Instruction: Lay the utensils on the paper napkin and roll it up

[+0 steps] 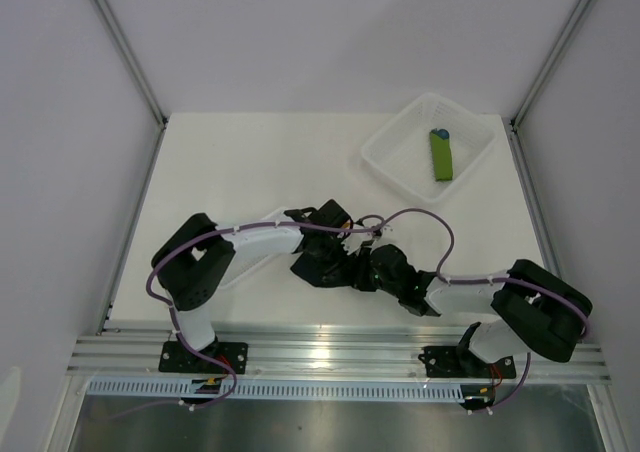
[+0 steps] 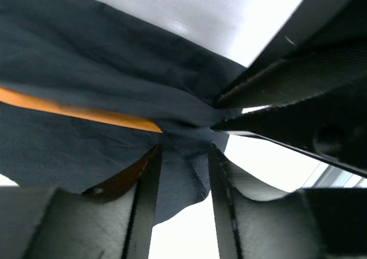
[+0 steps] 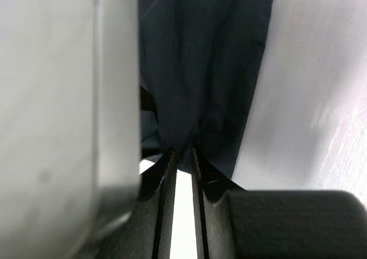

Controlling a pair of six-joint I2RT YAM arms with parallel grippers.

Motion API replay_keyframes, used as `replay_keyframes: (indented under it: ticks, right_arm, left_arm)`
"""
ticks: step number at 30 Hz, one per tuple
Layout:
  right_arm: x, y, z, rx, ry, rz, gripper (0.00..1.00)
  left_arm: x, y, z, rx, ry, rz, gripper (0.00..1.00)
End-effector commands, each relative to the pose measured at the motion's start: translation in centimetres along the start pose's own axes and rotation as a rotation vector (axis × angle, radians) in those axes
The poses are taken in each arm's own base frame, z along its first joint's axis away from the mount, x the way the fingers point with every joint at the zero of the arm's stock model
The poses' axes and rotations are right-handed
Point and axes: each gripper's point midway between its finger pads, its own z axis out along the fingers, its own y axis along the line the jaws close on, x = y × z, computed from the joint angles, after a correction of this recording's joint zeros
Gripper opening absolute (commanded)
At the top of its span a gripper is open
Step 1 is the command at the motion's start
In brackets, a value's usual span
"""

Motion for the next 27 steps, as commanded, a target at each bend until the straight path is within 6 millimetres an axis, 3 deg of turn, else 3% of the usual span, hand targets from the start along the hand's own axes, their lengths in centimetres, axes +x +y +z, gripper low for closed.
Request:
replay_keyframes:
  ticks: [1,6,10,13,19,23,27]
  right_arm:
    - [-0.3,0.7,0.5,-0.016,-0.014,-0.026,0.20]
    - [0.3,-0.1,0.6,0.009,0.002,-0.037,0.20]
    - [0.6,-0.1,0.7,0.004,0.012,-0.051,0.20]
    - [0.5,0.1,0.9,-0.001,0.011,-0.051,0.20]
    - [0.1,0.5,0.7,-0.006,0.000,-0.061,0.20]
    - [-0.4,0.7,0.4,0.012,-0.015,-0.105,0.22]
    - [-1.1,1.5,0.5,0.002,-0.029,-0.157,0.28]
  left_arm:
    - [-1.4,0.2,-1.1,0.015,-0.040,-0.023,0.44]
    - [-2.0,0.5,-1.9,0.017,-0.060,-0.038,0.52]
    - [-3.1,0.9,-3.8,0.005,-0.105,-0.044,0.65]
    - [-3.9,1.6,-5.0,-0.008,-0.144,-0.060,0.68]
    - [-4.0,2.1,-5.3,-0.017,-0.146,-0.082,0.68]
    - [-5.8,2.2,-6.3,-0.019,-0.207,-0.078,0.69]
    - [-6.1,3.3,-6.2,-0.053,-0.204,-0.095,0.70]
